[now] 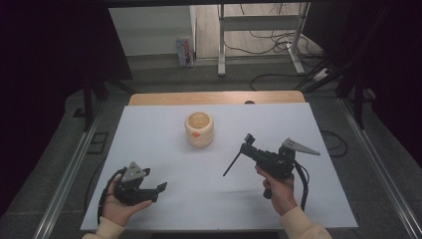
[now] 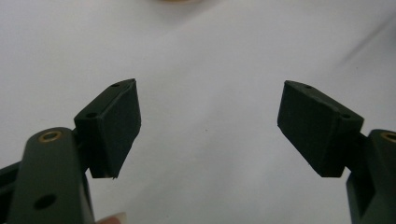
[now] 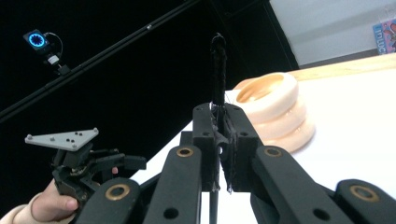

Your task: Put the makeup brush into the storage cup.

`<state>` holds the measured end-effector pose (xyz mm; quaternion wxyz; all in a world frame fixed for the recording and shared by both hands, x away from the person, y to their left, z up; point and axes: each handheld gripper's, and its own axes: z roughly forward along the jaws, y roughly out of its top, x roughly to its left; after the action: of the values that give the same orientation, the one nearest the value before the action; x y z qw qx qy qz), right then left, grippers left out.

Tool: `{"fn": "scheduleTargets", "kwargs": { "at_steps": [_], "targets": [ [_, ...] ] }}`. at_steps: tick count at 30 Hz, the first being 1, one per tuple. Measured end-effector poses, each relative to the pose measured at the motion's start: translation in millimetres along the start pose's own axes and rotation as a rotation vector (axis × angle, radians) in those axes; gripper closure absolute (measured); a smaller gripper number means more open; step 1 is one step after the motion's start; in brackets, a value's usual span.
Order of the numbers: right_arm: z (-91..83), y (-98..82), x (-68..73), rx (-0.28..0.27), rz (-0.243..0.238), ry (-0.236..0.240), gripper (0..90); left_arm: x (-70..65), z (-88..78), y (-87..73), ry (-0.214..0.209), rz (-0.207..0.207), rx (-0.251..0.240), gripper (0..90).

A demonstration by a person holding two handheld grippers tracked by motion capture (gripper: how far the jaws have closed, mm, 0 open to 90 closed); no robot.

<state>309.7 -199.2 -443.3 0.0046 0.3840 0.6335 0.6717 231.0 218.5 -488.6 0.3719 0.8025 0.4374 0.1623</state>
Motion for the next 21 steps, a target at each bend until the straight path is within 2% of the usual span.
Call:
{"fn": "scheduleTargets", "kwargs": {
  "at_steps": [8, 21],
  "targets": [
    [5.2, 14.8, 0.1, -0.029, 0.001, -0.012, 83.8, 2.5, -1.5, -2.2, 0.005, -0.014, 0.001, 22.4],
    [12.9, 39.5, 3.9, -0.066, -0.018, -0.014, 83.8, -0.5, 1.1, -1.4, 0.002, 0.004, 0.010, 22.2]
  ]
}}
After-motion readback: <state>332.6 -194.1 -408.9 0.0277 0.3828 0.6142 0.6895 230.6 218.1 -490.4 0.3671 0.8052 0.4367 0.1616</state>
